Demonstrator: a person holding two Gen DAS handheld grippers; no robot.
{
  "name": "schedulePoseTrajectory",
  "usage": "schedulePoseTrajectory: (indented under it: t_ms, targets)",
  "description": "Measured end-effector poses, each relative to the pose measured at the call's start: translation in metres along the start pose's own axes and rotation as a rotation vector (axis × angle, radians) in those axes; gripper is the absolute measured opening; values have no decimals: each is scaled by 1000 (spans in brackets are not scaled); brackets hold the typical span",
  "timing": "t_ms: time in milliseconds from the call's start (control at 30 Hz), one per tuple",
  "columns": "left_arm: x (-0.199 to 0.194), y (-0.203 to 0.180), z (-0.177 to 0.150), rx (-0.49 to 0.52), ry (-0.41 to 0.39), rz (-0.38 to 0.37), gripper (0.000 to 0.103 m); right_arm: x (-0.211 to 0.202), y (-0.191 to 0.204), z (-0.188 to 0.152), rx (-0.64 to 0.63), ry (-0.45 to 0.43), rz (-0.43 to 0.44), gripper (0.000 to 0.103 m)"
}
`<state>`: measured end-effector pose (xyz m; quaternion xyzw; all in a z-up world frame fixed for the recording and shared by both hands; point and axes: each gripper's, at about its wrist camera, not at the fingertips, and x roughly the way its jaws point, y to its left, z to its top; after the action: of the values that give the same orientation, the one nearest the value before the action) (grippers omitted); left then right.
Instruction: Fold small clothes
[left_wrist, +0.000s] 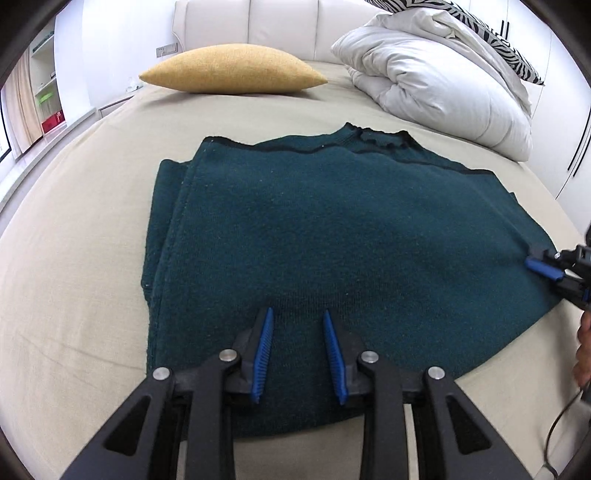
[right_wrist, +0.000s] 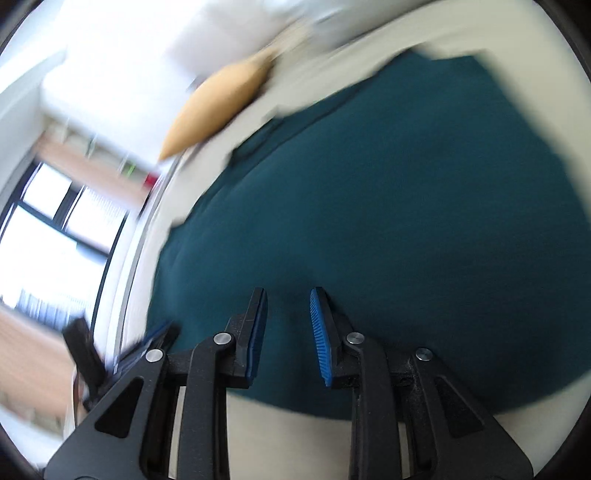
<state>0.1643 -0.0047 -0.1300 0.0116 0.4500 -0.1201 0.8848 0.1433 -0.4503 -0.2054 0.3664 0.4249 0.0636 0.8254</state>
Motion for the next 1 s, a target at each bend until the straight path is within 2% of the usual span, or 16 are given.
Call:
schedulePoseTrajectory:
  t_ms: [133, 200, 267, 433, 500, 600, 633, 733, 800, 833, 900, 1000]
  targets:
    - [0, 2, -1, -10, 1, -6, 32, -50, -30, 4, 113, -121, -107, 28]
    - [0, 2, -1, -13, 1, -3, 32, -66, -27, 13, 96, -144, -82, 28]
    - [0, 2, -1, -17, 2, -2, 32, -64, -8, 10, 45, -122, -50, 28]
    - [0, 5, 0, -26, 6, -19, 32, -25, 49, -6, -70, -12, 52, 28]
    - [0, 6, 0, -28, 5, -30, 32, -6, 57, -10, -104, 41, 49, 28]
    - [-1, 9, 0, -35, 3, -50, 32, 32, 54, -21, -112, 146, -16, 43]
    - [-2, 12, 1, -44, 6, -63, 32, 36, 51, -25, -115, 139, -14, 43]
    - [-14, 29, 1, -120, 6, -106, 34, 21, 52, -21, -87, 101, -11, 44]
    - [-27, 48, 1, -190, -25, -103, 45, 3, 54, -19, -80, 44, 14, 45]
    - [-32, 56, 1, -218, -46, -101, 54, -3, 56, -16, -83, 28, 25, 45]
    - [-42, 73, 2, -275, -78, -116, 56, -17, 60, -16, -91, 7, 48, 45]
    - [-45, 94, 2, -336, -80, -118, 56, -15, 74, -13, -98, 9, 64, 45]
